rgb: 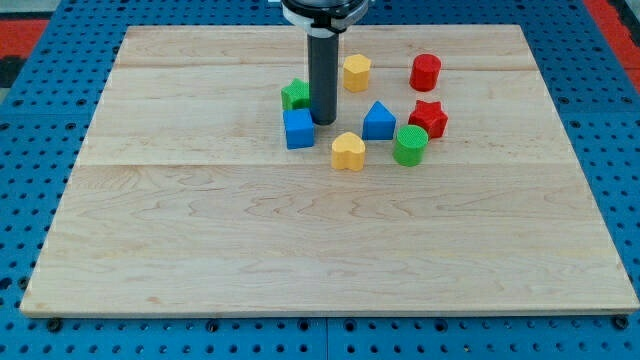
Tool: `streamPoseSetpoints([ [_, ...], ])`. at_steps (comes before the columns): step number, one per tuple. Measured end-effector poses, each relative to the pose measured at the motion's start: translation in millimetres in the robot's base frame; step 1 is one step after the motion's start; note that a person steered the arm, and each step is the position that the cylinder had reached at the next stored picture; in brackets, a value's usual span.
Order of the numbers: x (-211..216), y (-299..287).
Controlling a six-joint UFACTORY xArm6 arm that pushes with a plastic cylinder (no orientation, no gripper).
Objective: Slightly push the red star green circle and blue triangle to the right side of the board
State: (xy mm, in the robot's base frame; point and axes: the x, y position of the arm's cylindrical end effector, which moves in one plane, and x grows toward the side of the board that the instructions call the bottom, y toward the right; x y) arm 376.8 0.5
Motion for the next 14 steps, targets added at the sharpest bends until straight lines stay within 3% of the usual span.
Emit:
streamPoseSetpoints([
  [3,18.0,13.6],
  [5,18.0,58.3],
  [10,45.0,41.2],
  [14,39.6,86.3],
])
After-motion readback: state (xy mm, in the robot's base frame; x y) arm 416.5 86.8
